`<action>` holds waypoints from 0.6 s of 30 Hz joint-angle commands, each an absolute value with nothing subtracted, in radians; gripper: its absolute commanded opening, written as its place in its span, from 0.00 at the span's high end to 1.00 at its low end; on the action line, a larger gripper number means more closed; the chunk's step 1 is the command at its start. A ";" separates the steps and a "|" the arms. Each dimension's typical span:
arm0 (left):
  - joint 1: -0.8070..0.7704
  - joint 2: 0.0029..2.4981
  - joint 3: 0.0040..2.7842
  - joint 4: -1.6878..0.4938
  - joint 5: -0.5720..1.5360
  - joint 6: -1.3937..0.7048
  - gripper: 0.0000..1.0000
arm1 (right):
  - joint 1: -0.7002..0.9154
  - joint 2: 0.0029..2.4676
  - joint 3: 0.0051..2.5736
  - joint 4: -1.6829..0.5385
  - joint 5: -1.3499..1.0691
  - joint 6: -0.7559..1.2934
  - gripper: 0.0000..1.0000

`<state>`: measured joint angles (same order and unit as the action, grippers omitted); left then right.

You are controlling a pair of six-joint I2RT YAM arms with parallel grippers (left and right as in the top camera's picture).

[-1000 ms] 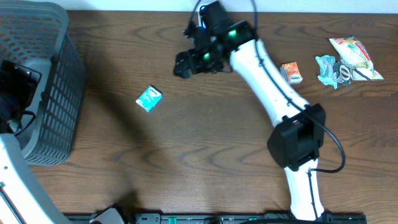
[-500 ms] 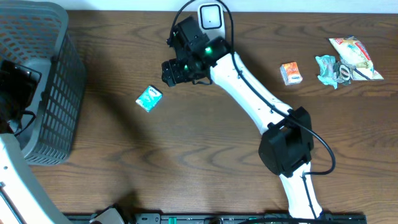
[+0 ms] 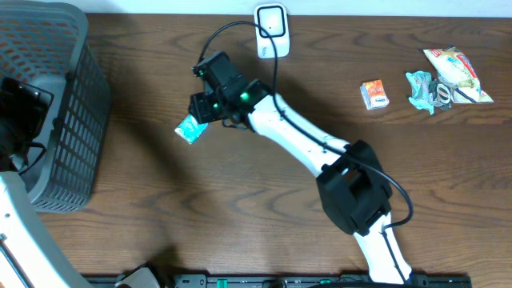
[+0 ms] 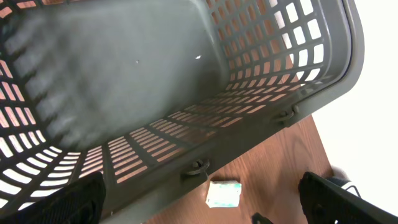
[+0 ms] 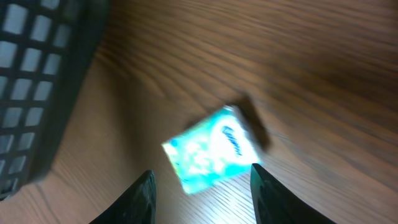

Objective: Scan the item barcode
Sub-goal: 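Grasp the teal Kleenex pack with the right gripper and lift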

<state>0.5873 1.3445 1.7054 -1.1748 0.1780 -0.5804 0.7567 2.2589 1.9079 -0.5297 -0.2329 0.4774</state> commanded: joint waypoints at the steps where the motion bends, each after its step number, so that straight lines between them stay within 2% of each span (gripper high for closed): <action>1: 0.591 1.339 1.719 -1.176 0.173 -0.589 0.02 | 0.806 2.313 1.900 -0.496 -0.230 0.501 0.58; 9: 0.591 1.339 1.719 -1.176 0.173 -0.589 0.02 | 0.866 2.390 1.900 -0.439 -0.161 0.501 0.65; 18: 0.591 1.339 1.719 -1.176 0.173 -0.589 0.02 | 0.865 2.397 1.900 -0.606 0.039 0.501 0.72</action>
<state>0.5873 1.3445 1.7054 -1.1748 0.1780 -0.5804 0.8745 2.3890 1.9091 -0.5564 -0.0666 0.4923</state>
